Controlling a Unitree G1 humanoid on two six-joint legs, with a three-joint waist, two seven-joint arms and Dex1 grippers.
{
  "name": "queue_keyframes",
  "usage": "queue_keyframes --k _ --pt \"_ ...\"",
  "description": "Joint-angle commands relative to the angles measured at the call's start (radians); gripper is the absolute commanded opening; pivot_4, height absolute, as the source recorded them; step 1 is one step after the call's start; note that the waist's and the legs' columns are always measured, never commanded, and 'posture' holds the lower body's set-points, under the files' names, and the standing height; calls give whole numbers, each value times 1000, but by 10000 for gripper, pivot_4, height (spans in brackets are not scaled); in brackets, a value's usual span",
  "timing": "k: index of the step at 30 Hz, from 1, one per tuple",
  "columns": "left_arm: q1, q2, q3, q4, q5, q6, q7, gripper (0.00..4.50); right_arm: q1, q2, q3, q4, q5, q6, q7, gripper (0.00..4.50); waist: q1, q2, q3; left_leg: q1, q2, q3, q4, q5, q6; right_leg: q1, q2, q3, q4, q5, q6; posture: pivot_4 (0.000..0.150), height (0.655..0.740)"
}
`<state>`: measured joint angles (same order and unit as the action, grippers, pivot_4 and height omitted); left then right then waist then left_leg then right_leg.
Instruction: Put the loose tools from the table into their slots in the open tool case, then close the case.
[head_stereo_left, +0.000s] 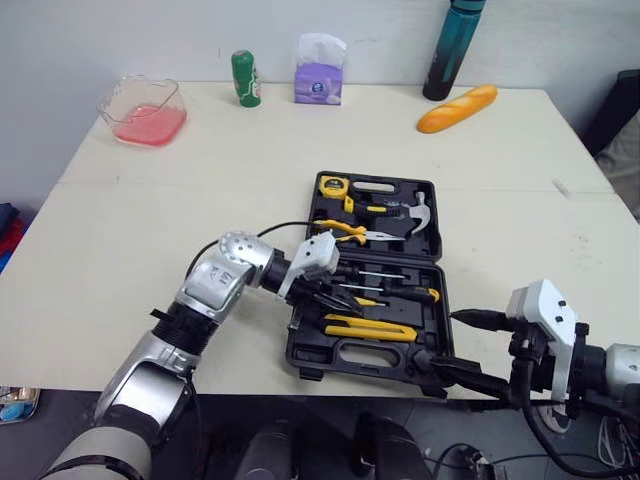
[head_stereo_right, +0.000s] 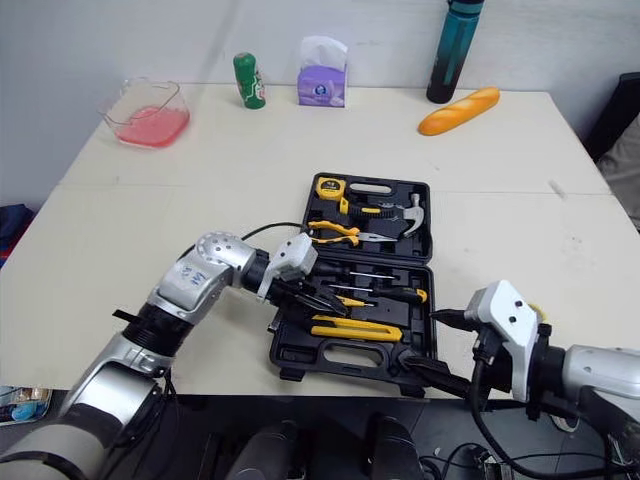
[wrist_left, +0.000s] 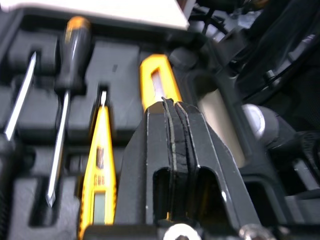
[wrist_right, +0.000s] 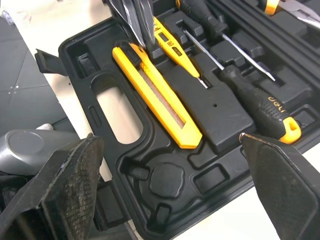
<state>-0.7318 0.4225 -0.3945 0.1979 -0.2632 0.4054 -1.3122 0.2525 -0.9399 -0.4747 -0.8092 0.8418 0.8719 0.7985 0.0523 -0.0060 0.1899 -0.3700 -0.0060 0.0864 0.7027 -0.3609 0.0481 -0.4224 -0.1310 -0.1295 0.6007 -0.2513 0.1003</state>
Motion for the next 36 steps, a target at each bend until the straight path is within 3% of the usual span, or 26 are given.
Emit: queue_keyframes --k 1,5,11,16,18,21,23,27,29,32,36 --pt "16 2 -9 -55 10 -3 -6 396 -10 -10 -7 -13 4 -16 -3 45000 -1 0 0 0 0 0 0 0 0 0 0 0 0 0 0 1500 7348" --pt "28 17 -58 -63 67 -12 -1 396 -10 -9 -15 -11 6 -13 -6 45000 1 0 0 0 0 0 0 0 0 0 0 0 0 0 0 1500 7348" --pt "23 95 -195 -16 263 -128 -4 396 -35 -6 -11 5 12 -4 -32 45000 -1 1 -3 3 0 -1 0 0 0 3 0 0 -1 0 0 1500 7348" --pt "24 69 -204 -16 284 -114 38 396 -47 -3 18 29 -30 -23 -42 45000 -3 3 -13 17 4 -3 -3 -6 0 18 -3 3 -11 -1 -3 1500 7348" --pt "13 48 -147 -26 231 -96 55 396 -46 0 12 36 -34 -26 -41 45000 1 4 -14 18 4 -3 -3 -7 1 19 -5 4 -11 -2 -3 1500 7348" --pt "12 45 45 -135 -15 51 -4 8704 -5 6 -62 48 -18 -19 -20 45000 0 3 -13 17 4 -4 -2 -8 2 19 -6 4 -11 -1 -3 1500 7348" --pt "19 73 187 -189 -127 170 33 17643 46 13 -160 74 -17 -18 8 45000 -3 3 -12 12 4 -4 -2 -7 1 14 -5 3 -7 -1 -2 1500 7348" --pt "71 169 353 -237 -199 281 106 33979 138 20 -323 143 -39 -28 64 45000 -7 4 -12 9 4 -4 -2 -6 0 13 -1 1 -8 -1 -2 1500 7348" --pt "163 260 466 -219 -174 255 156 42554 205 27 -437 227 -85 -57 110 45000 -14 5 -13 11 3 -4 -2 -6 0 14 1 0 -8 -1 -2 1500 7348" --pt "287 366 648 -153 -182 277 230 44570 295 31 -564 379 -162 -113 170 45000 -25 4 -12 13 3 -2 -5 -6 0 15 0 2 -9 -1 -2 1500 7348" --pt "392 457 749 -53 -140 216 289 44570 339 26 -615 504 -227 -166 195 45000 -25 1 -10 14 4 -2 -4 -10 1 14 -4 4 -11 -1 -2 1500 7348"
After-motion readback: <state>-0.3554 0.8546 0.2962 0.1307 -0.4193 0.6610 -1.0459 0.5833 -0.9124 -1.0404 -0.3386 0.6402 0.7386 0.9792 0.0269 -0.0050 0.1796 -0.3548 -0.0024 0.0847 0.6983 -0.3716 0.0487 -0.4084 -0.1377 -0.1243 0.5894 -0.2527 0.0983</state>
